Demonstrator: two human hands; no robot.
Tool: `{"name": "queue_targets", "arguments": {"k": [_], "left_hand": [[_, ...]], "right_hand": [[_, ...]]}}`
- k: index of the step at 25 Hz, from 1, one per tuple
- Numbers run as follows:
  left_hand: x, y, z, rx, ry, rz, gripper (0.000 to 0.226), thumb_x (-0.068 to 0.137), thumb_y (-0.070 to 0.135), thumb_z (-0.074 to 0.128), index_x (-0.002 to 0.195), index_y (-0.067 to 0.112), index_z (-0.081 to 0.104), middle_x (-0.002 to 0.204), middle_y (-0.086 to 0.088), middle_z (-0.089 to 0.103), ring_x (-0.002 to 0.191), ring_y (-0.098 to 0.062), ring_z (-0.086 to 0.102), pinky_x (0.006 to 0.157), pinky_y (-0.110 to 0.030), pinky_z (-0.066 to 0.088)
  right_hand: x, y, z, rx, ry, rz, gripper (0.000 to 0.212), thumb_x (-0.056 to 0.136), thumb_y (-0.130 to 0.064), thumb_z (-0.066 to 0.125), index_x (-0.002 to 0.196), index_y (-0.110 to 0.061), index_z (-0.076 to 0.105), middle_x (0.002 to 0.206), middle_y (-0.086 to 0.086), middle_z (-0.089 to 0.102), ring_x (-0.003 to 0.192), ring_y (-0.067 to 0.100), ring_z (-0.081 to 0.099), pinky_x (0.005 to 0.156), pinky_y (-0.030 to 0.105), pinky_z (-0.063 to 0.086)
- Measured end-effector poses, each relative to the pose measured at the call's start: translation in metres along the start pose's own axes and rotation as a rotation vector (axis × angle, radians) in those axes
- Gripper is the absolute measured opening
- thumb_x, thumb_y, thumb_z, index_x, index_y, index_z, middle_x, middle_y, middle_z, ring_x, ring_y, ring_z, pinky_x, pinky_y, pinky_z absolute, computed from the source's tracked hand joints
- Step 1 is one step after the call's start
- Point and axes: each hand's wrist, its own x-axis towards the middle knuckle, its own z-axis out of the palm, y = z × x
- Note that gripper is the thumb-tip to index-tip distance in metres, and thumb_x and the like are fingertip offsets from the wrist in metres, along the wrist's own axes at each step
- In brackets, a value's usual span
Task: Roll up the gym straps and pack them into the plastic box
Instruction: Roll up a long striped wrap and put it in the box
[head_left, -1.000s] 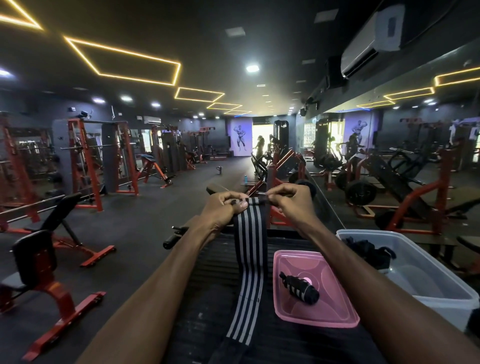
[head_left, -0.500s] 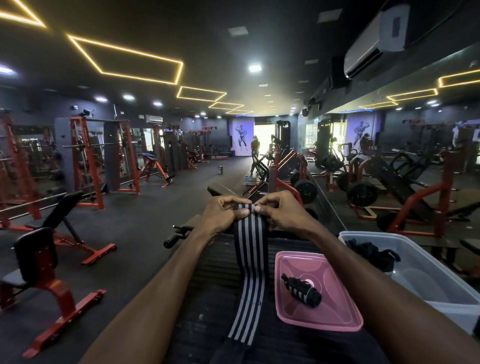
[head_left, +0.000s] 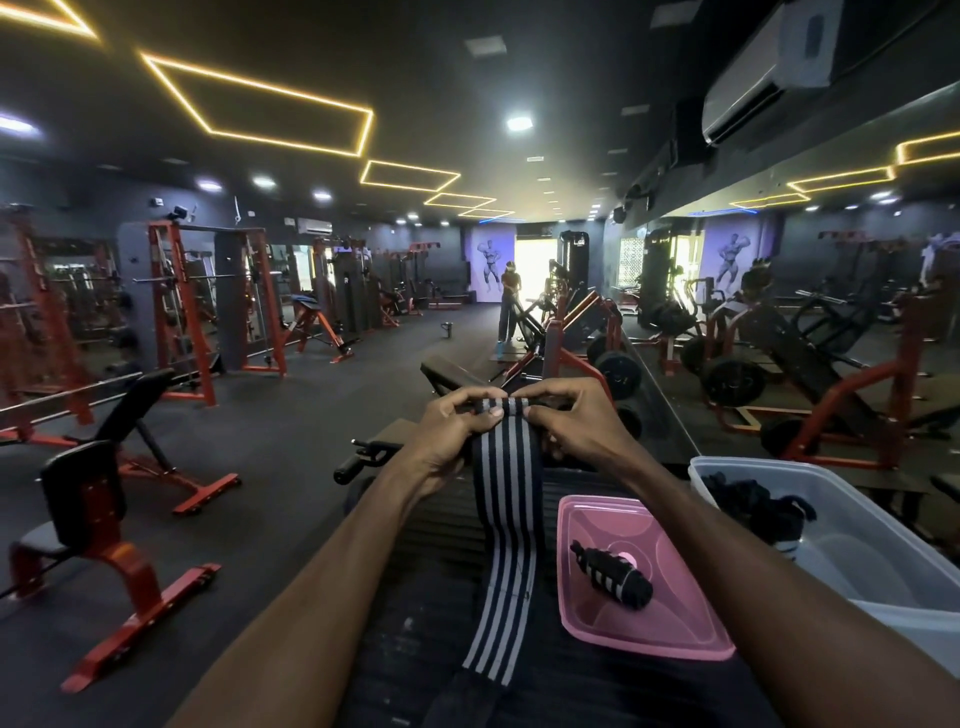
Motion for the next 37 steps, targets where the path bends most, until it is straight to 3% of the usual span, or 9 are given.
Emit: {"name": "queue_targets", "arguments": {"k": [3,7,9,12,18,24,28,32,37], "left_hand": [[0.004,-0.003,0.002,-0.032,0.031,0.023,0.014,0.089,-0.004,0.061,0.099,-0.002,0.07,0.094,-0.014,0.071,0.081,-0.016,0.067,0.067,-0.021,0.056],[0.006,-0.004,-0.001,0.086,0.032,0.054,0.017,0.085,-0.002,0.068,0.095,0.009,0.074,0.098,-0.013,0.074,0.086,-0.019,0.069,0.08,-0.031,0.058],[0.005,-0.001,0.0,0.117,0.039,0.052,0.022,0.085,-0.005,0.067,0.104,0.006,0.071,0.099,-0.012,0.074,0.083,-0.017,0.071,0.078,-0.028,0.059],[0.007,0.003,0.0,0.171,0.054,0.054,0.028,0.085,-0.009,0.065,0.11,0.002,0.069,0.097,-0.009,0.074,0.081,-0.013,0.071,0.07,-0.022,0.058],[0.005,-0.005,0.002,-0.008,0.047,0.023,0.018,0.087,-0.001,0.067,0.104,0.005,0.072,0.091,-0.01,0.076,0.083,-0.019,0.072,0.07,-0.027,0.058],[0.004,-0.001,0.005,-0.12,0.058,0.047,0.016,0.089,-0.005,0.059,0.099,-0.001,0.071,0.081,-0.01,0.075,0.072,-0.015,0.071,0.061,-0.023,0.057],[0.006,-0.006,0.006,0.005,0.084,0.099,0.016,0.087,-0.004,0.065,0.09,0.009,0.075,0.083,-0.008,0.076,0.077,-0.019,0.07,0.068,-0.026,0.057],[0.007,-0.004,0.004,0.122,0.062,0.103,0.029,0.083,-0.01,0.066,0.097,0.015,0.072,0.09,-0.004,0.076,0.084,-0.018,0.071,0.075,-0.03,0.056],[0.007,-0.007,0.007,0.056,0.047,0.028,0.015,0.088,0.009,0.069,0.102,0.007,0.073,0.098,-0.014,0.075,0.091,-0.023,0.07,0.079,-0.033,0.056]], "right_hand": [[-0.001,0.0,0.003,0.041,0.038,-0.02,0.02,0.086,0.007,0.066,0.095,-0.005,0.078,0.072,0.007,0.073,0.042,0.005,0.056,0.04,0.021,0.043],[0.009,0.006,0.005,0.156,0.059,0.029,0.03,0.08,0.015,0.063,0.086,-0.011,0.079,0.088,0.017,0.076,0.072,0.029,0.066,0.067,0.038,0.052],[0.012,0.011,0.002,0.213,0.035,0.088,0.021,0.083,0.005,0.069,0.09,-0.013,0.078,0.093,0.015,0.076,0.082,0.029,0.068,0.075,0.041,0.053],[0.012,0.014,0.001,0.176,-0.044,0.128,0.008,0.089,-0.01,0.072,0.087,-0.016,0.077,0.086,0.01,0.075,0.077,0.025,0.066,0.065,0.039,0.051],[0.008,0.009,0.002,0.297,0.017,0.131,0.019,0.085,0.001,0.073,0.084,-0.017,0.077,0.088,0.007,0.074,0.076,0.018,0.068,0.062,0.036,0.053],[0.004,0.006,0.004,0.297,0.045,0.092,0.015,0.084,0.001,0.072,0.094,-0.009,0.077,0.097,0.014,0.074,0.069,0.022,0.067,0.042,0.025,0.046],[0.006,0.006,0.004,0.302,0.064,0.1,0.024,0.08,0.01,0.07,0.088,-0.011,0.078,0.094,0.014,0.075,0.076,0.019,0.069,0.054,0.027,0.052],[0.008,0.011,0.001,0.26,0.014,0.173,0.006,0.088,-0.009,0.072,0.091,-0.012,0.076,0.081,0.013,0.07,0.062,0.017,0.06,0.043,0.023,0.042],[0.007,0.009,0.002,0.298,0.059,0.136,0.017,0.086,0.007,0.068,0.093,-0.007,0.075,0.074,0.004,0.069,0.053,0.007,0.061,0.038,0.02,0.043]]}}
